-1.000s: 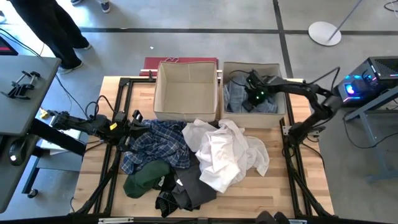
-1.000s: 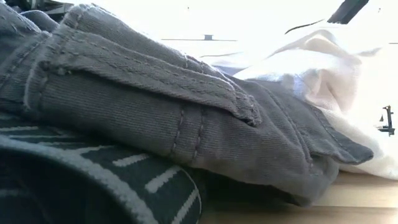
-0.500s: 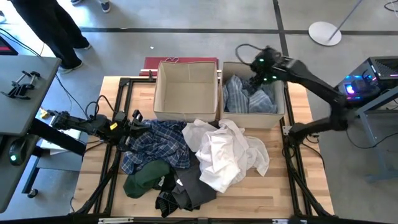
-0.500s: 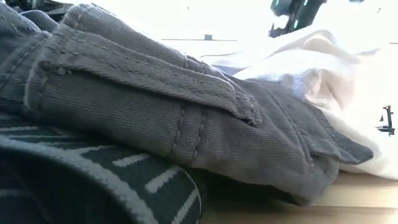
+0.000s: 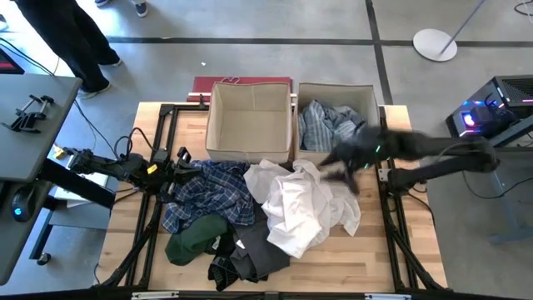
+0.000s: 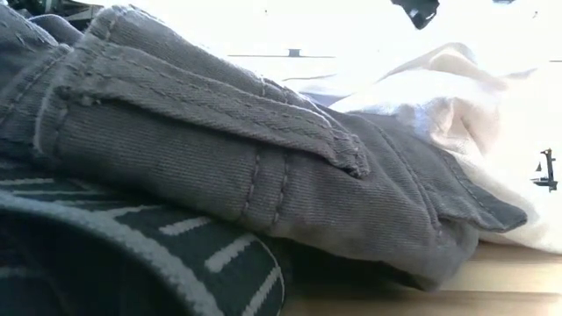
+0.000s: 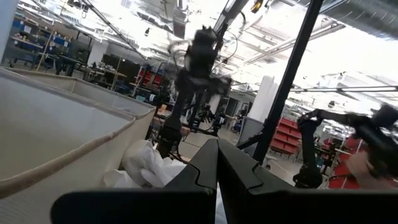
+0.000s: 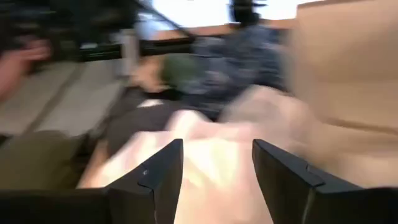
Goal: Sort clothes
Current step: Put the white shirt into the right brown bin
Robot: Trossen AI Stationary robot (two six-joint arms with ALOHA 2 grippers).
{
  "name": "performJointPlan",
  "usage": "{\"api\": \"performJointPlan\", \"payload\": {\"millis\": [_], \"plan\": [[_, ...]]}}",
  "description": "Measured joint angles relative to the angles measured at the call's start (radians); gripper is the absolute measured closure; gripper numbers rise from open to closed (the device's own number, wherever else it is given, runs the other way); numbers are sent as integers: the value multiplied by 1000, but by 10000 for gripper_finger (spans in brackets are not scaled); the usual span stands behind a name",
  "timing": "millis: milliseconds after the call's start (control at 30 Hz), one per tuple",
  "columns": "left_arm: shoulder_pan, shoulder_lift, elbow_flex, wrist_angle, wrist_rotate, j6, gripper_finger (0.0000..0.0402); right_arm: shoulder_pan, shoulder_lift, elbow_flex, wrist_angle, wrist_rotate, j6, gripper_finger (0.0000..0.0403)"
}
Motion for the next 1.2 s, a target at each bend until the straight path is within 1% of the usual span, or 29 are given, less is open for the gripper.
{"api": "performJointPlan", "payload": {"millis": [133,200,233,267,333,433,500,700,767,867,900,967,1033,1133,1200], "plan": [[0,0,0,0,0,0,402,158,94,-190,441,-127,25,216],[0,0,0,0,0,0,402,195,153,-229,623,-125,28,216],[0,0,0,0,0,-4,401,201,178,-229,668,-108,28,216],[0,0,0,0,0,-9,401,203,198,-218,670,-84,27,216],[0,0,0,1,0,-10,402,202,228,-165,592,-21,-6,214],[0,0,0,5,0,-10,402,198,277,-64,363,117,-84,198],[0,0,0,4,0,-10,402,197,327,7,229,191,-98,181],[0,0,0,3,0,-9,402,203,519,211,-73,296,-140,125],[0,0,0,2,0,-10,402,202,590,262,-144,329,-164,118],[0,0,0,-2,0,-9,402,188,683,308,-226,412,-161,118],[0,0,0,-2,0,-9,402,181,715,315,-239,415,-141,121],[0,0,0,-2,0,-9,401,165,784,314,-250,380,-112,135],[0,0,0,-1,0,-9,401,162,850,307,-245,346,-110,161],[0,0,0,-2,0,-10,401,169,946,303,-223,329,-119,223],[0,0,0,-1,0,-10,401,175,989,305,-219,318,-133,279]]}}
